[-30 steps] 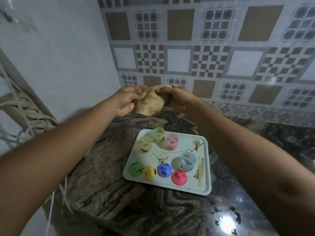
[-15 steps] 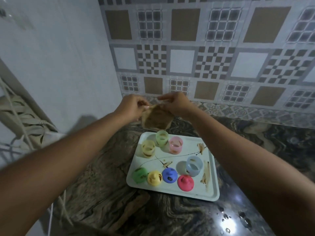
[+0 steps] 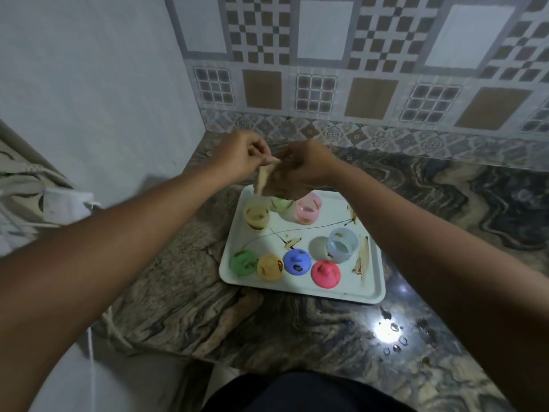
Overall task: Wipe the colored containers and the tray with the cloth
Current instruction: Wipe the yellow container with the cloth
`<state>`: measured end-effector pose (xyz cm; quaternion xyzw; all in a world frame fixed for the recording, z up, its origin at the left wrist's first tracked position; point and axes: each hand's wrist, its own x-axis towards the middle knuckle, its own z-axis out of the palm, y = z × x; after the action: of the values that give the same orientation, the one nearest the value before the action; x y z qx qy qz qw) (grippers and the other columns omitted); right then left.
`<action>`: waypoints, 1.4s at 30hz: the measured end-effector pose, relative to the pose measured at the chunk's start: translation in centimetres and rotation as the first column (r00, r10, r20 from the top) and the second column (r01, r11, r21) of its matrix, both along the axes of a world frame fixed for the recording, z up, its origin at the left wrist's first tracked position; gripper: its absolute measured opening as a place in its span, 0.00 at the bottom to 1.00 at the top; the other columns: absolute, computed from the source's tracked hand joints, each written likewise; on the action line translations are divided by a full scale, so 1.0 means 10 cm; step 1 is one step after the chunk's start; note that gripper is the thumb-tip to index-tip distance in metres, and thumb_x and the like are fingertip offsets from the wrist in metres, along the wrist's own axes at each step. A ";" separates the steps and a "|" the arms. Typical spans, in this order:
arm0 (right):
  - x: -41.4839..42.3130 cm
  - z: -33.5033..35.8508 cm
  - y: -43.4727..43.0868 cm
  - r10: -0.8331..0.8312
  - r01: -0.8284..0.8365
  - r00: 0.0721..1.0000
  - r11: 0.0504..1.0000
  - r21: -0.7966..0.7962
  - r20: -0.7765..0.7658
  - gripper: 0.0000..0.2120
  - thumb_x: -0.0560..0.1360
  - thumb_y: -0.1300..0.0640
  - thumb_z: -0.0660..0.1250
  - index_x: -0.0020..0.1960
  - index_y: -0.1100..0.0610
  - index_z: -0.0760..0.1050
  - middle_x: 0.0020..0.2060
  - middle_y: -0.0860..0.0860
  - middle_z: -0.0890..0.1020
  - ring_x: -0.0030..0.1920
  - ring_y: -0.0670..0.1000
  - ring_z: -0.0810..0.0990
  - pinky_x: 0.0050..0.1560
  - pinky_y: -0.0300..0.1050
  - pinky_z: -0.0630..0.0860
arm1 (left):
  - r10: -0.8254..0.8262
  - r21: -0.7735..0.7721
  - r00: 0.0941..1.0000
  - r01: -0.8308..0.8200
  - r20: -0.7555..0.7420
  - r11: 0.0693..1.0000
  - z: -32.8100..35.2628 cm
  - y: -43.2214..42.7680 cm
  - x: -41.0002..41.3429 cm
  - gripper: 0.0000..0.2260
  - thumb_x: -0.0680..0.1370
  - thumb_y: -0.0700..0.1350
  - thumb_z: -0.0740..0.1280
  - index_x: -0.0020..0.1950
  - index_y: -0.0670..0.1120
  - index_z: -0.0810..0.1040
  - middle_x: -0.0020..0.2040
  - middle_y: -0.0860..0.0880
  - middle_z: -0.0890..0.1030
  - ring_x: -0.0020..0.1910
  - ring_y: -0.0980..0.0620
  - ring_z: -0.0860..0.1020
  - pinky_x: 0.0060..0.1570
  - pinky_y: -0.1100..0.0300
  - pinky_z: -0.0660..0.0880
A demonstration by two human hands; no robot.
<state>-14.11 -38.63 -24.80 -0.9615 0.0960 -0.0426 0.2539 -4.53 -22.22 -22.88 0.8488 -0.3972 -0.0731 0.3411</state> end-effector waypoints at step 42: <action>-0.82 -0.10 0.65 -0.400 -0.049 0.780 0.728 0.684 0.482 0.18 0.68 0.65 0.79 0.57 0.60 0.81 0.42 0.53 0.87 0.41 0.52 0.86 0.41 0.41 0.82 | -0.177 -0.142 0.970 0.154 -0.165 0.978 0.69 0.22 -0.23 0.10 0.75 0.51 0.72 0.55 0.51 0.85 0.50 0.55 0.86 0.48 0.58 0.84 0.51 0.52 0.82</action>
<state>-22.35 -32.15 -25.77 -0.7272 0.1154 -0.3330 0.5890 -6.80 -20.01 -16.01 0.7792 -0.4388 -0.1509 0.4214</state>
